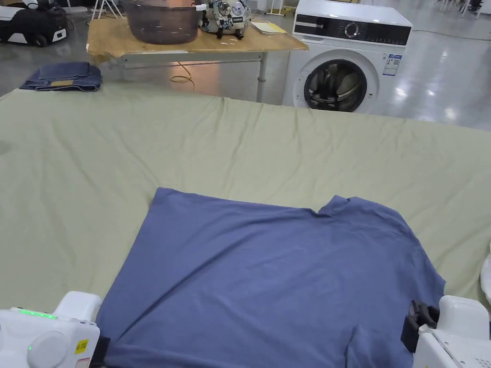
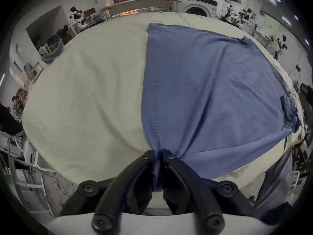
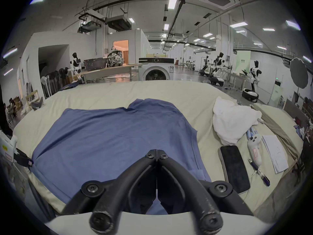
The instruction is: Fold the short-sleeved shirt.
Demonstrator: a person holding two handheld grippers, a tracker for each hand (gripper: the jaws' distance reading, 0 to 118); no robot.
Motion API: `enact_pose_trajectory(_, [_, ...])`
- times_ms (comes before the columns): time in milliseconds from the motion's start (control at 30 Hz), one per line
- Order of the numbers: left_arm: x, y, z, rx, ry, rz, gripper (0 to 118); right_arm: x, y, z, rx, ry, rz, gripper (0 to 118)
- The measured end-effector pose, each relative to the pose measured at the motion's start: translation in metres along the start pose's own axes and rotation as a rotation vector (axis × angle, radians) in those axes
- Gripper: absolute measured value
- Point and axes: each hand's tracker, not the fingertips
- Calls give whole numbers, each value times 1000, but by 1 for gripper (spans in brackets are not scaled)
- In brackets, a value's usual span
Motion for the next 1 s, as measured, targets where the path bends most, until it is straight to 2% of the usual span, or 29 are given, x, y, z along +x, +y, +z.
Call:
enact_pose_trajectory(167, [-12, 0, 5, 14, -44, 29, 3, 28, 7, 11, -99, 10, 21, 0])
enact_pose_trajectory(233, [-14, 0, 5, 17, -53, 35, 3, 41, 9, 16, -176, 18, 28, 23])
enact_pose_trajectory(300, [-15, -1, 6, 29, -57, 46, 3, 52, 6, 18, -258, 0, 50, 58])
enact_pose_trajectory(333, [-16, 0, 6, 26, -60, 47, 3, 57, 3, 18, -297, 3, 61, 65])
enact_pose_trajectory(367, [-15, 0, 6, 29, -60, 47, 3, 66, -5, 14, -322, -17, 71, 66])
enact_pose_trajectory(500, [-16, -1, 8, 39, -62, 56, 3, 80, -32, 8, -432, -53, 97, 66])
enact_pose_trajectory(600, [-16, -1, 7, 38, -61, 54, 3, 88, -53, 0, -516, -5, 30, 66])
enact_pose_trajectory(667, [-15, -1, 7, 38, -60, 53, 3, 79, -65, -3, -562, 22, 26, 63])
enact_pose_trajectory(767, [-13, -2, 5, 35, -55, 49, 3, 69, -66, 1, -522, 12, 44, 36])
enact_pose_trajectory(800, [-10, -2, 7, 35, -52, 50, 3, 68, -62, 0, -525, 40, 28, 8])
enact_pose_trajectory(833, [-8, -3, 8, 35, -47, 45, 3, 66, -60, -2, -533, 63, -7, 4])
enact_pose_trajectory(933, [-7, -2, 7, 37, -35, 32, 3, 59, -60, -1, -534, 24, 69, 4])
enact_pose_trajectory(1000, [-7, -2, 9, 41, -35, 32, 3, 61, -56, 4, -519, 28, 34, 4])
